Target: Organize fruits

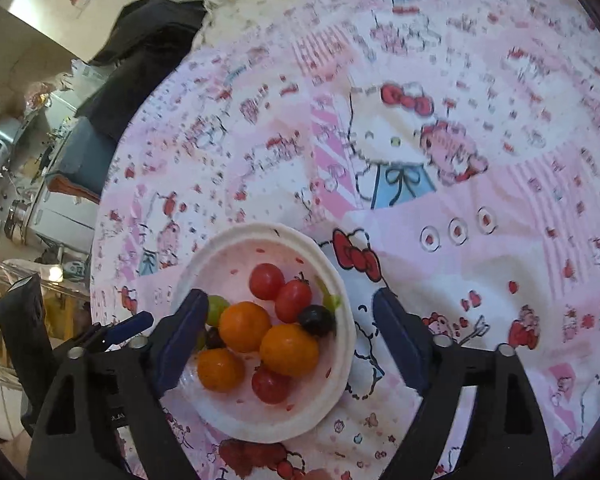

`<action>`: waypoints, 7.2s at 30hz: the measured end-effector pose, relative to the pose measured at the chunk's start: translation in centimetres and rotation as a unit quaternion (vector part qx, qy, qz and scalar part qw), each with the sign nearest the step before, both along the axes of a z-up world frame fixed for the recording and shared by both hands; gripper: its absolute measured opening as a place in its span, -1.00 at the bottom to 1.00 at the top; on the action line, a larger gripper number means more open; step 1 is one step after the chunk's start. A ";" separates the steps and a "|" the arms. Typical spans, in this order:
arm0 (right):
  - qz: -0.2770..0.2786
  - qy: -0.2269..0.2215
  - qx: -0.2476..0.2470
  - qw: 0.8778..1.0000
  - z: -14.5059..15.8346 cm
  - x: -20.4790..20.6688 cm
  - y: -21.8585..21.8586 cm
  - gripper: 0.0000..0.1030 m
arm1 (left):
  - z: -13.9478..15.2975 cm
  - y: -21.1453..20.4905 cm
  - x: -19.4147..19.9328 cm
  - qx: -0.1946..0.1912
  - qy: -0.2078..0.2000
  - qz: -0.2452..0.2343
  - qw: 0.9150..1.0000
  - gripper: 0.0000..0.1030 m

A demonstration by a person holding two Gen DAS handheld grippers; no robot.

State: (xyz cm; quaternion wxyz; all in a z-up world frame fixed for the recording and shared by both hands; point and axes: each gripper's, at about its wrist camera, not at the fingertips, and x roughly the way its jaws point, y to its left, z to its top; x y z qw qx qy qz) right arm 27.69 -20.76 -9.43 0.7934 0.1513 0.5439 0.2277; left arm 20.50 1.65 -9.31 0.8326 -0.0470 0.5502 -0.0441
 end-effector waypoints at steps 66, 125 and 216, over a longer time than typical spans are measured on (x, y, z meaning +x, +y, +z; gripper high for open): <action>-0.024 -0.059 -0.069 0.996 2.7 -17.2 -2.1 1.00 | -4.5 -5.5 -11.7 0.007 0.034 0.007 0.999 0.40; 0.141 -0.013 -0.131 0.981 -3.8 -16.1 5.5 0.21 | 1.9 -0.2 -13.1 0.006 0.018 0.025 0.999 -0.37; 0.101 -0.003 0.017 0.995 -2.4 0.3 4.9 -0.33 | -2.0 -1.8 2.7 0.040 -0.021 -0.018 0.999 -0.37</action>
